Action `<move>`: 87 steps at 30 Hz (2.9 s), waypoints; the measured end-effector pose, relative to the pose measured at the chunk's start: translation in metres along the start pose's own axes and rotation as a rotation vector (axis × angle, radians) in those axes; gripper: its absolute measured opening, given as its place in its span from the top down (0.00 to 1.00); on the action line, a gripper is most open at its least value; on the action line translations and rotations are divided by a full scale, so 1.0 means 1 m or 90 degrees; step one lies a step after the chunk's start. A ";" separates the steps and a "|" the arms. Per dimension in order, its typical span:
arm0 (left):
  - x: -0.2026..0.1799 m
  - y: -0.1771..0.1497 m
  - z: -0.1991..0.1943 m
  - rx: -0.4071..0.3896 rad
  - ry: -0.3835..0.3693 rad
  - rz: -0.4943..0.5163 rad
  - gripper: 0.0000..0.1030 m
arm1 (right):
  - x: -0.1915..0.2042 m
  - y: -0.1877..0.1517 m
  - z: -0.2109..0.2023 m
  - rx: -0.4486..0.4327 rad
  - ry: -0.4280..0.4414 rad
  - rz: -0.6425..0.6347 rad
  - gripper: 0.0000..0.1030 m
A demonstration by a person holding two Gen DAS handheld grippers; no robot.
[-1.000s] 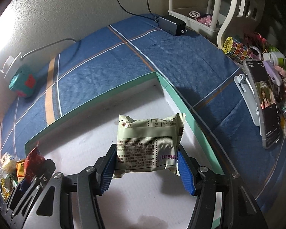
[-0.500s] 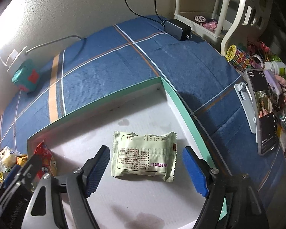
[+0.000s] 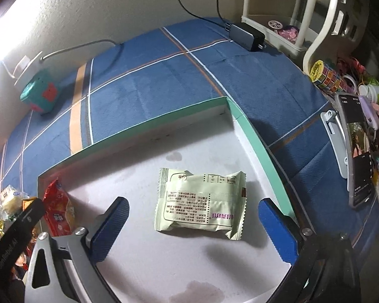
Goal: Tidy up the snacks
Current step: 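Withdraw both tools from the tray back toward the snack pile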
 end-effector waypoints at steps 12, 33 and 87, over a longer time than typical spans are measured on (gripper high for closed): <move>0.007 -0.005 -0.034 -0.007 -0.025 0.010 0.00 | 0.015 -0.010 -0.027 -0.009 0.005 -0.031 0.00; 0.146 -0.072 -0.077 0.011 0.084 -0.144 0.00 | 0.067 -0.093 -0.064 0.050 0.069 -0.120 0.00; 0.203 -0.153 -0.003 0.230 0.088 -0.239 0.00 | 0.131 -0.156 -0.060 0.094 0.075 -0.233 0.00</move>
Point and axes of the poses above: each gripper's, at about its wrist camera, not at the fingertips, and z roughly the way its jaws point, x to its left, y to its top, the point moved 6 cm from there along z, roughly the way its jaws point, and after that the axes turned 9 degrees about z, right-handed, at the moved point
